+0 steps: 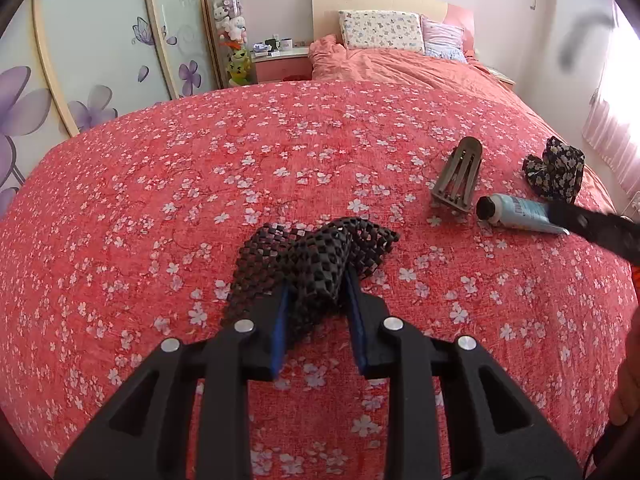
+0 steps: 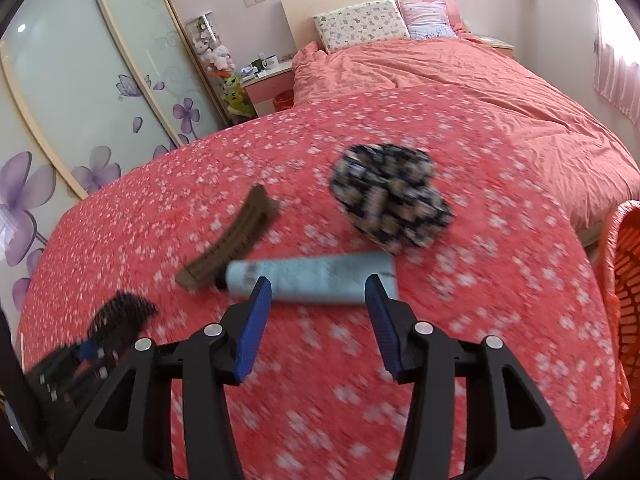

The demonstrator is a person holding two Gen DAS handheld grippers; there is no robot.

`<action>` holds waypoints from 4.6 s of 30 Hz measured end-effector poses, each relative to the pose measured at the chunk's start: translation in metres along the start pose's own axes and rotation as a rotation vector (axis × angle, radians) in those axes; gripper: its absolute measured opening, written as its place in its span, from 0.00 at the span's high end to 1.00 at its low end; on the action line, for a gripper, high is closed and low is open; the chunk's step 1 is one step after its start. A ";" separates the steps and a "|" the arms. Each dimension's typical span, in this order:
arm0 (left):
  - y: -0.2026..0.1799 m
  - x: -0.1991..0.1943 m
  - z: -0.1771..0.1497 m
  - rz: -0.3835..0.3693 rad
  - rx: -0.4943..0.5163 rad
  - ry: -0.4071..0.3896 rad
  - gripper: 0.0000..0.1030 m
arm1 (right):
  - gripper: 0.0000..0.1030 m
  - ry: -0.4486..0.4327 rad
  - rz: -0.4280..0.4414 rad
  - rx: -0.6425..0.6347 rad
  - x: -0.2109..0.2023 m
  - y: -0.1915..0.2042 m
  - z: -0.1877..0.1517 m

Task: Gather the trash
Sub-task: 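Move both open tools back to the remaining items on the bed, then grasp the black mesh pad with the left tool while the right tool grasps the blue-white tube, then carry the mesh pad and tube to the orange basket and release both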

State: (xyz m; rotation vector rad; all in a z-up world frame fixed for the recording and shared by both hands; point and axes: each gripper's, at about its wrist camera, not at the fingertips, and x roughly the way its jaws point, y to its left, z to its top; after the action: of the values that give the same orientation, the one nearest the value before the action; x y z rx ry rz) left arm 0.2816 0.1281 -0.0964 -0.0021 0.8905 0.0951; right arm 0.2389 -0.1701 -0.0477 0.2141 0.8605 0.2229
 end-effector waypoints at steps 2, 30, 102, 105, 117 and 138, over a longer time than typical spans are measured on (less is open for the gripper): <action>0.001 0.001 0.000 0.000 0.001 0.000 0.74 | 0.52 -0.003 -0.023 0.000 0.006 0.011 0.005; 0.000 0.002 -0.003 -0.003 -0.002 0.001 0.73 | 0.51 -0.006 -0.218 -0.132 -0.020 0.009 -0.031; -0.014 -0.067 0.005 -0.126 -0.013 -0.103 0.86 | 0.74 -0.088 0.065 -0.093 -0.102 -0.028 -0.051; -0.028 -0.082 0.008 -0.156 -0.004 -0.118 0.86 | 0.74 -0.148 0.039 -0.090 -0.124 -0.036 -0.047; -0.137 -0.135 0.014 -0.339 0.118 -0.171 0.86 | 0.74 -0.294 -0.133 0.020 -0.182 -0.110 -0.045; -0.348 -0.141 -0.007 -0.632 0.359 -0.115 0.86 | 0.74 -0.348 -0.262 0.267 -0.200 -0.250 -0.058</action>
State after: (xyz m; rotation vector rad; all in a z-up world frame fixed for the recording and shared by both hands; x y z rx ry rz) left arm 0.2176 -0.2302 -0.0044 0.0559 0.7478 -0.6483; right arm 0.0944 -0.4590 -0.0083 0.3738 0.5620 -0.1734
